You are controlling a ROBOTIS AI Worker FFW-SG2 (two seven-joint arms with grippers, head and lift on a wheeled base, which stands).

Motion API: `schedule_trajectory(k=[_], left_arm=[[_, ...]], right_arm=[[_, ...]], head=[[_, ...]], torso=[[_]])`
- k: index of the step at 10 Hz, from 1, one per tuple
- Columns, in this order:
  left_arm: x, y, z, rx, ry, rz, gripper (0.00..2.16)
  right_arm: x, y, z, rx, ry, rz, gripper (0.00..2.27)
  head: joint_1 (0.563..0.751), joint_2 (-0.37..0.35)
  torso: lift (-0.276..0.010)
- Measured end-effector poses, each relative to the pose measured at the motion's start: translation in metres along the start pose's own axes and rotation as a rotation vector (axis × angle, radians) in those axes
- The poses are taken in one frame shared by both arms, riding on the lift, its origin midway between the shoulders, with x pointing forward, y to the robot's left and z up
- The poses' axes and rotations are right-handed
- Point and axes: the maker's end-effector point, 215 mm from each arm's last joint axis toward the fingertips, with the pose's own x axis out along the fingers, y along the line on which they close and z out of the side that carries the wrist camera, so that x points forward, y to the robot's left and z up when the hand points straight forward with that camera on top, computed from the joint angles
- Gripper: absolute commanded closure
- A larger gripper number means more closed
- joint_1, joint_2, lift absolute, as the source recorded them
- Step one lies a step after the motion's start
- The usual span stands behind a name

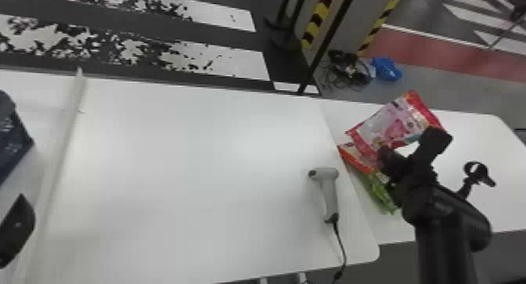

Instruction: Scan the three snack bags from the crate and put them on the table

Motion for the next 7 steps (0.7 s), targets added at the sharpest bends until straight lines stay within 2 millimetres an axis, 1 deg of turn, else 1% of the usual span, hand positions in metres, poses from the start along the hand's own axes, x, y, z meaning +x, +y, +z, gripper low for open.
schedule_trajectory(k=[1, 2, 3, 4, 5, 6, 7], left_arm=[[0.0, 0.0, -0.001, 0.0, 0.001, -0.001, 0.02], [0.0, 0.001, 0.0, 0.002, 0.0, -0.001, 0.02], [0.0, 0.002, 0.001, 0.003, -0.001, -0.003, 0.02], [0.0, 0.001, 0.001, 0.001, -0.003, -0.007, 0.02], [-0.001, 0.001, 0.001, -0.001, -0.004, -0.009, 0.02], [-0.001, 0.0, 0.001, -0.004, -0.003, -0.01, 0.02], [-0.001, -0.002, 0.001, -0.005, -0.006, -0.014, 0.02]], right_arm=[[0.013, -0.006, -0.007, -0.048, 0.002, -0.042, 2.24], [0.021, -0.009, -0.01, -0.086, -0.005, -0.068, 2.23], [0.026, -0.013, -0.013, -0.112, -0.001, -0.098, 1.98], [0.029, -0.014, -0.019, -0.145, 0.019, -0.117, 1.31], [0.029, -0.011, -0.029, -0.184, 0.051, -0.113, 0.98], [0.028, -0.003, -0.045, -0.225, 0.091, -0.082, 0.34], [0.024, 0.006, -0.06, -0.244, 0.136, -0.04, 0.07]], head=[[0.695, -0.35], [0.695, -0.35], [0.695, -0.35], [0.695, -0.35], [0.695, -0.35], [0.695, -0.35], [0.695, -0.35]], torso=[[-0.094], [-0.094], [-0.094], [-0.094], [-0.094], [-0.094], [-0.094]])
